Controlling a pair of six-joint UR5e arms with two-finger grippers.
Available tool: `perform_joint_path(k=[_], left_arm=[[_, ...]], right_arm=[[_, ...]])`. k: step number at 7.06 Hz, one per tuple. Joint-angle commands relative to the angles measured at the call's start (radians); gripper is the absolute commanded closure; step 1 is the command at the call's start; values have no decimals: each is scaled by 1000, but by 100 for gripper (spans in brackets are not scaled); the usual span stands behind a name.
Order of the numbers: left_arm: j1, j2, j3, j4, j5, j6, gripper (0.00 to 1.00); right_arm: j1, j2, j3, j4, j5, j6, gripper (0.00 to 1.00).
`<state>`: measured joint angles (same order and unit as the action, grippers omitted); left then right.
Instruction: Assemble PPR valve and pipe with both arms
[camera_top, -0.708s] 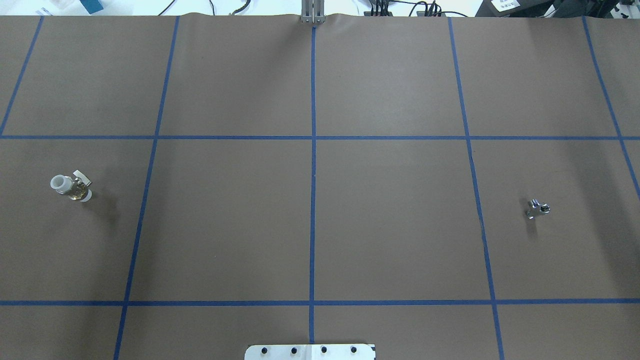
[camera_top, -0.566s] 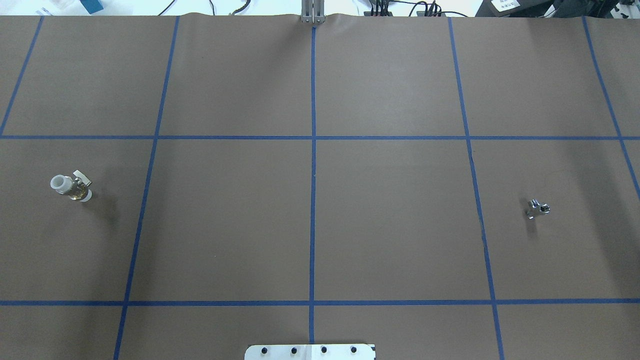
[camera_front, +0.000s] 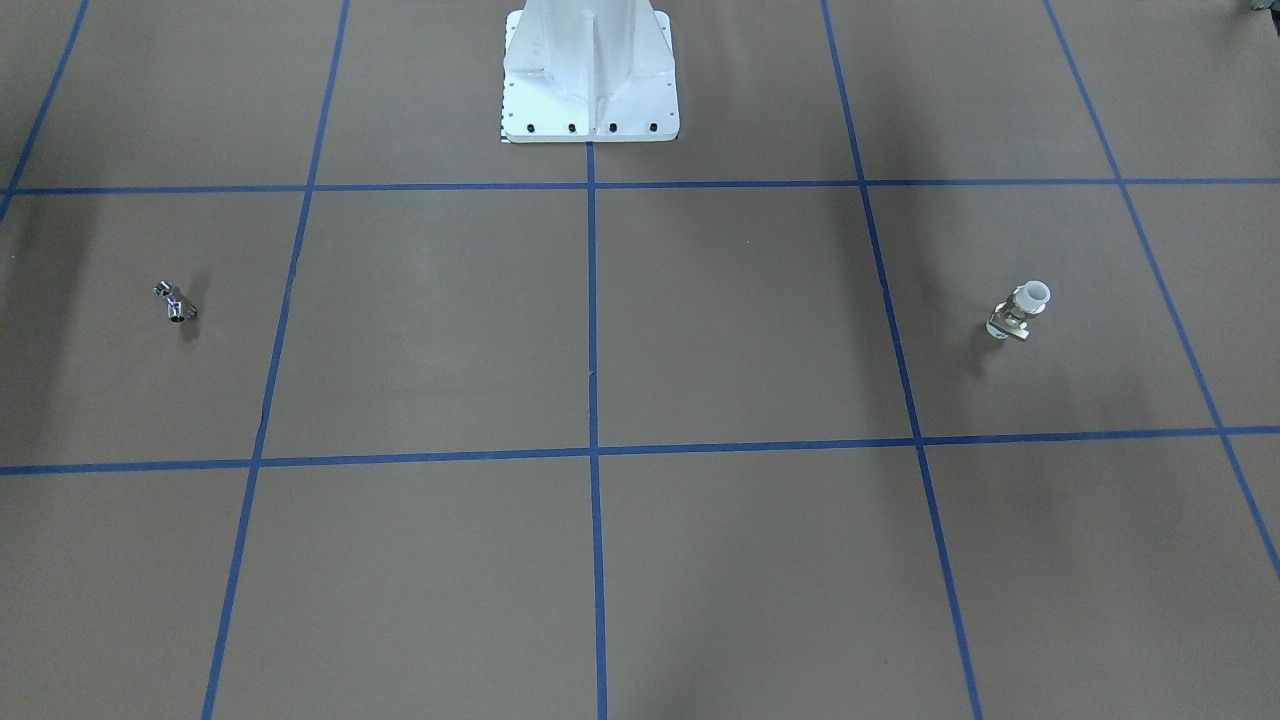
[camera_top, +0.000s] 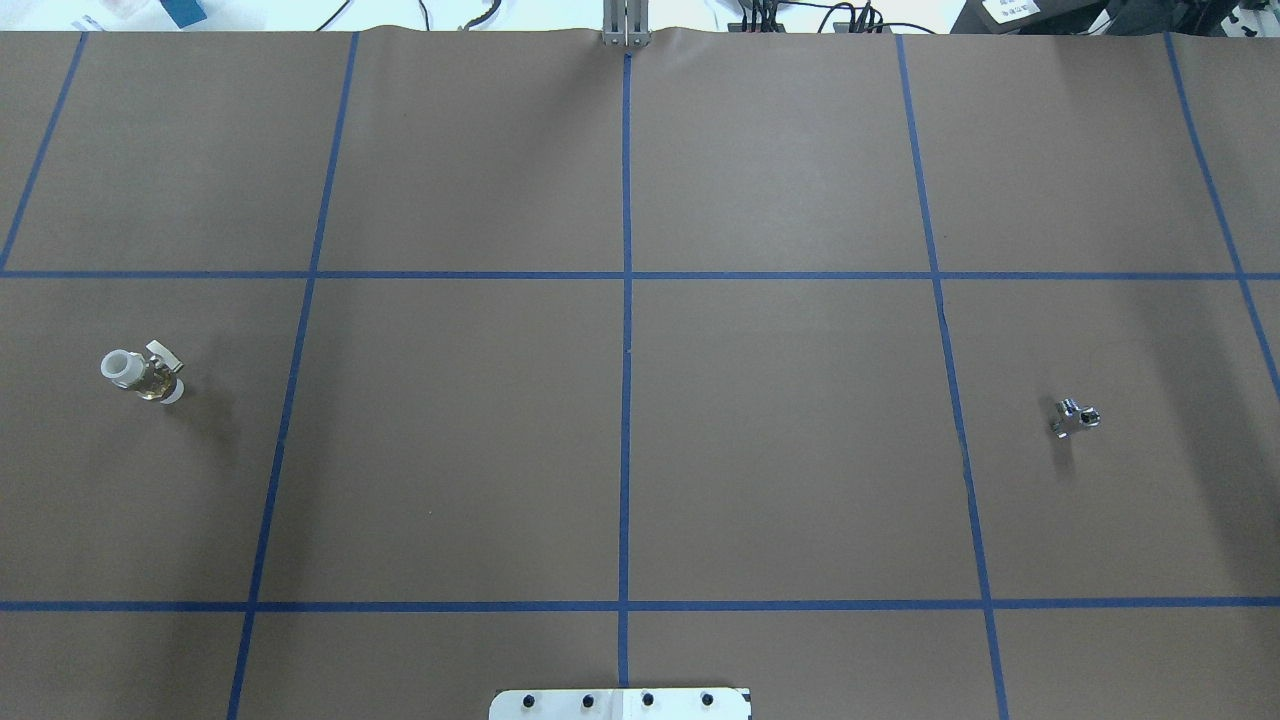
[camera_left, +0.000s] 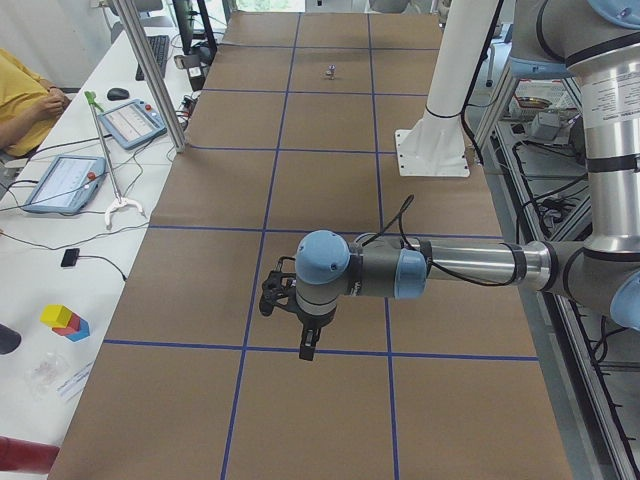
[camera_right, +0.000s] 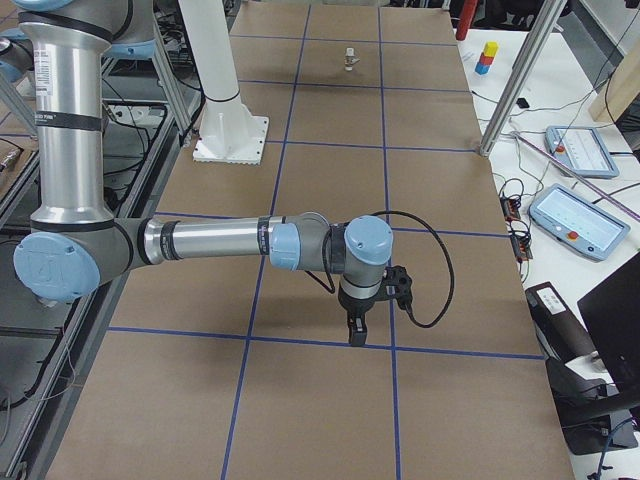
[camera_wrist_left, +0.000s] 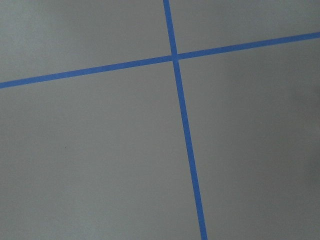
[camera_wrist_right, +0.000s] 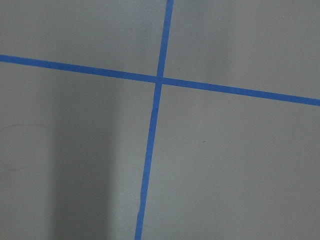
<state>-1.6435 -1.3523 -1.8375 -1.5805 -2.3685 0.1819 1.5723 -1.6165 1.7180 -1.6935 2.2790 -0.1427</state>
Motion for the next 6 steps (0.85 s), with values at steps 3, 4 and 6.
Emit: perform_joint_path(k=[3, 4, 6], left_arm=[[2, -43, 32, -9, -2, 2, 0], [4, -62, 32, -9, -2, 2, 0], [81, -114, 34, -9, -2, -54, 0]], right_arm=[[0, 6, 0, 0, 2, 2, 0], [0, 6, 0, 0, 0, 0, 0], [0, 6, 0, 0, 2, 2, 0]])
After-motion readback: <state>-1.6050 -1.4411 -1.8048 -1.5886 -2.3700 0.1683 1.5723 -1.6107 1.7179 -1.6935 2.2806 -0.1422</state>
